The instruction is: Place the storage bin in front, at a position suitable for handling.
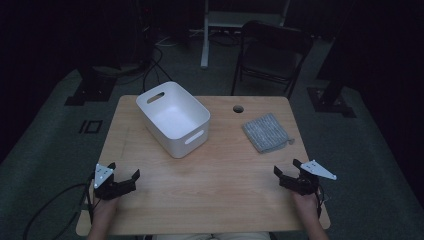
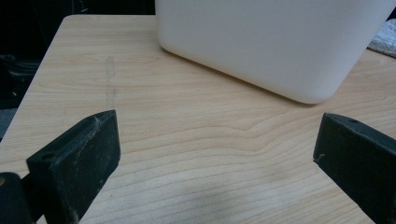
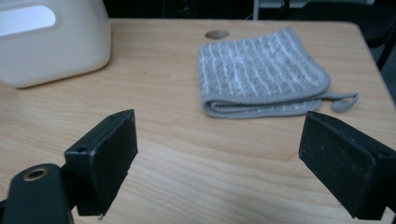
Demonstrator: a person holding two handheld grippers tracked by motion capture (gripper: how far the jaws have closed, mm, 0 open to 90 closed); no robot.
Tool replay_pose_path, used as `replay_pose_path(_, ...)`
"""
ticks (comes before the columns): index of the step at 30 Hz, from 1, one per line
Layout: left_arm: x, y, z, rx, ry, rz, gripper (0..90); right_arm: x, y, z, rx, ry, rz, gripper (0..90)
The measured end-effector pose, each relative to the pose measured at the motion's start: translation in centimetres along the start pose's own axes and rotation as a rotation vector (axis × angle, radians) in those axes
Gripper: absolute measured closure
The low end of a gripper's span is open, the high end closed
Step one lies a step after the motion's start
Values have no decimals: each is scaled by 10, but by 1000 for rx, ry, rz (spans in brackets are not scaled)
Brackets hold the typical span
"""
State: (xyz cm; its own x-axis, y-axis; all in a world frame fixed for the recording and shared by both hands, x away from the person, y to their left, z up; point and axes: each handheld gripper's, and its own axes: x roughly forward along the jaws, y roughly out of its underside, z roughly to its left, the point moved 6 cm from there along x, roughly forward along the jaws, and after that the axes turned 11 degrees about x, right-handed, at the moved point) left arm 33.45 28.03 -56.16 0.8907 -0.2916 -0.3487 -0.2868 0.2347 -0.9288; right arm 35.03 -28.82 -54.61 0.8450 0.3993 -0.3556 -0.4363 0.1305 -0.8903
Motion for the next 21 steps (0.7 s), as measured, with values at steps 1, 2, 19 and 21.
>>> replay_pose_path(1,0,0,0,0,0,0,10,0,0,0,0,0,0,113)
replay_pose_path(2,0,-1,-1,-3,1,-4,10,3,3,0,5,-6,26,113)
replay_pose_path(19,-1,-1,-3,-2,13,-10,10,12,1,15,1,-45,102,128)
replay_pose_path(21,0,-1,-3,1,16,-5,10,14,-4,20,-1,-59,107,128)
